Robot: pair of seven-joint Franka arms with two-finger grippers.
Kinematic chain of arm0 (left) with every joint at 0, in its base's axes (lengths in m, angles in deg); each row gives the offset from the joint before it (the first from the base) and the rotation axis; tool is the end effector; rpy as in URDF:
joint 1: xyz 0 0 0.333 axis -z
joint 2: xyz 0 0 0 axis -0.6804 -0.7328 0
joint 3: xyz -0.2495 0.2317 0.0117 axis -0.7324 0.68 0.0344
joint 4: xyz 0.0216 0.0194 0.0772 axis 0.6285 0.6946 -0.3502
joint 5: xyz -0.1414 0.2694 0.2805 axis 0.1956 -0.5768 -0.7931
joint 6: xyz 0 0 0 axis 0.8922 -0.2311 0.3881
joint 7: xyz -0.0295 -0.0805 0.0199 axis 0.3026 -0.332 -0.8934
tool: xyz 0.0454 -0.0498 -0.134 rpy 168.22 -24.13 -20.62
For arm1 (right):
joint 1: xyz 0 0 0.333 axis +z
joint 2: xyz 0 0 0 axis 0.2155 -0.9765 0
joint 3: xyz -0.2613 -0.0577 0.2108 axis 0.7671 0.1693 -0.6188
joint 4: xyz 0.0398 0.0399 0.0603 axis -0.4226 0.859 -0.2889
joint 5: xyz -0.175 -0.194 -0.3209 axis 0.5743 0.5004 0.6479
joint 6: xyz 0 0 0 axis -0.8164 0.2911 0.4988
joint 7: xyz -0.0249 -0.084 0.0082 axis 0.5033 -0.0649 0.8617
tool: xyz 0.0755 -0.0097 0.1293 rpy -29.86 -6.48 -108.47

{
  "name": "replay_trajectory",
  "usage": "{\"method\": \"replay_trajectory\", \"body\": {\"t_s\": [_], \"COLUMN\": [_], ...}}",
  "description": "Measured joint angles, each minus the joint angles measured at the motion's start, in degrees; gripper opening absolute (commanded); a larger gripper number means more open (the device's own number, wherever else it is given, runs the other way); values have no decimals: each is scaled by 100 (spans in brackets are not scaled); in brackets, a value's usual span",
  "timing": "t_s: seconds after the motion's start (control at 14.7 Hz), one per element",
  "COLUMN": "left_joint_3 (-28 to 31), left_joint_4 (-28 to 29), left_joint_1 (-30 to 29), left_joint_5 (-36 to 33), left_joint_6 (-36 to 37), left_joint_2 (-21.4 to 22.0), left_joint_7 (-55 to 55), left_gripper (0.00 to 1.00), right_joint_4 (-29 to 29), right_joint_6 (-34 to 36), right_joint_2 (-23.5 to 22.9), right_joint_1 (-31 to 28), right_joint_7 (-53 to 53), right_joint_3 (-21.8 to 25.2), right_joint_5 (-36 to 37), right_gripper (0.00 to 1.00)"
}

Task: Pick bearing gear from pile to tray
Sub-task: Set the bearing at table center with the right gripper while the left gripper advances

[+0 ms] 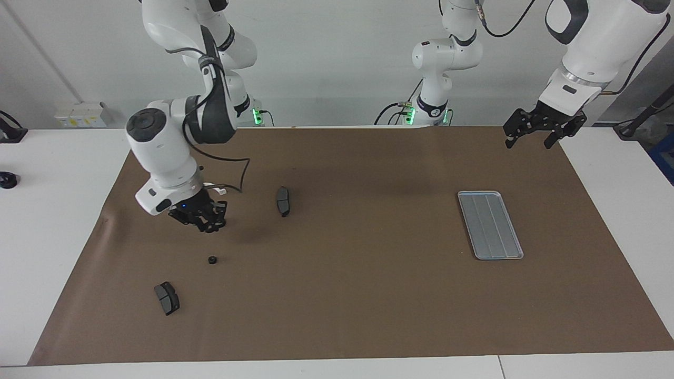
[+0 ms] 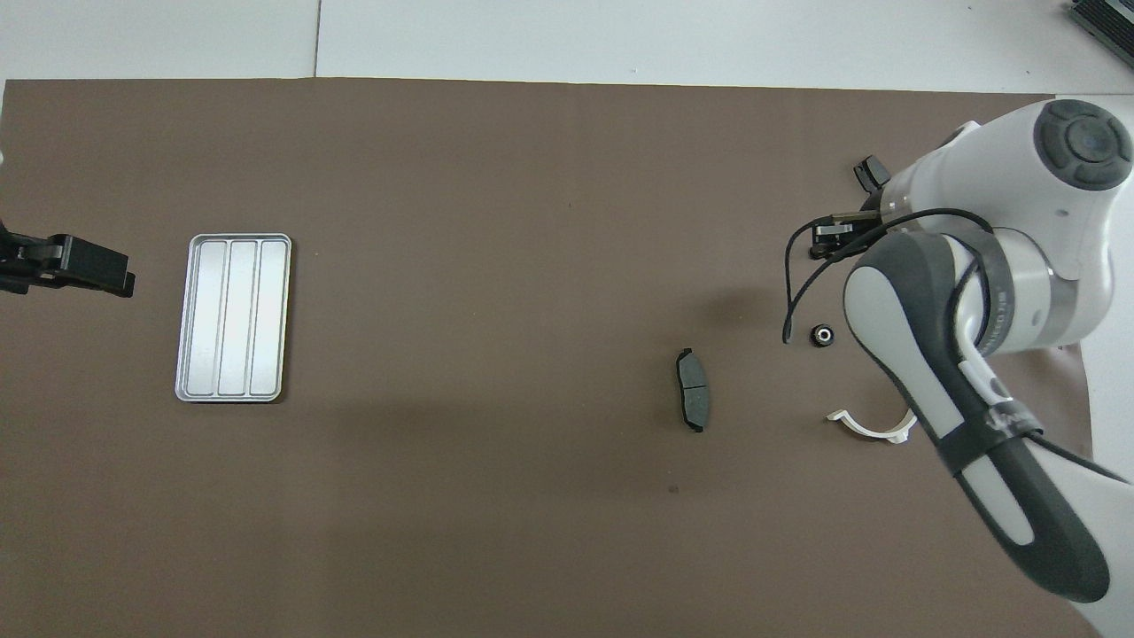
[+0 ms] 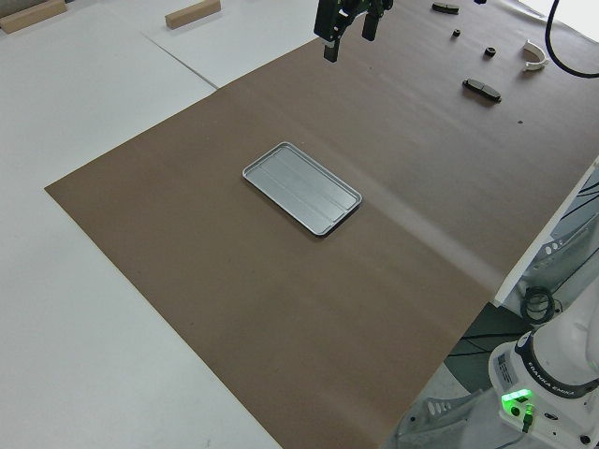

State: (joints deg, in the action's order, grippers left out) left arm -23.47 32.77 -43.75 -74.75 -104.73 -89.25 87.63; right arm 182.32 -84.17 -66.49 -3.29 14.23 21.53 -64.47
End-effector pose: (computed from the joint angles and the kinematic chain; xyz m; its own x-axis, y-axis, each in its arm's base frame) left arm 0.5788 -0.0205 0.6041 0.9952 -0.0951 -0.0247 -0.0951 -0.9955 0.0013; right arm 0.6629 0.1094 0.4097 0.9943 -0.0604 0.0880 -0.0571 -0.9976 -0.0397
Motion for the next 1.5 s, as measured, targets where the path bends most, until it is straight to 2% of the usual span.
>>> {"method": "replay_trajectory", "body": {"t_s": [0.2,0.41,0.55,0.82,0.89,0.96,1.02,1.09,1.5], "left_joint_3": [2,2,2,2,2,2,2,2,-45], "left_joint_4": [9,11,11,11,12,12,12,12,52], "left_joint_1": [-29,-32,-32,-32,-32,-32,-32,-32,-30], "left_joint_5": [0,0,0,0,0,0,0,0,0], "left_joint_6": [2,2,2,2,2,2,2,3,-80], "left_joint_2": [0,0,0,0,0,0,0,1,48], "left_joint_7": [0,0,0,0,0,0,0,0,0], "left_gripper": [100,100,100,100,100,100,100,100,100], "right_joint_4": [-43,-63,-217,-1023,-1130,-1187,-1201,-1199,-1134], "right_joint_6": [-548,-1295,-1534,-1912,-2012,-2049,-2049,-2043,-1761], "right_joint_2": [-105,-486,-929,-2080,-2211,-2265,-2269,-2268,-2191], "right_joint_1": [924,1720,2170,2846,2891,2895,2889,2889,2867], "right_joint_7": [1167,2189,2809,3619,3644,3646,3646,3646,3646], "right_joint_3": [-31,-40,-45,-41,-40,-38,-30,-28,56], "right_joint_5": [0,-2,3,24,24,24,24,24,45], "right_gripper": [0,0,0,0,15,36,65,98,100]}}
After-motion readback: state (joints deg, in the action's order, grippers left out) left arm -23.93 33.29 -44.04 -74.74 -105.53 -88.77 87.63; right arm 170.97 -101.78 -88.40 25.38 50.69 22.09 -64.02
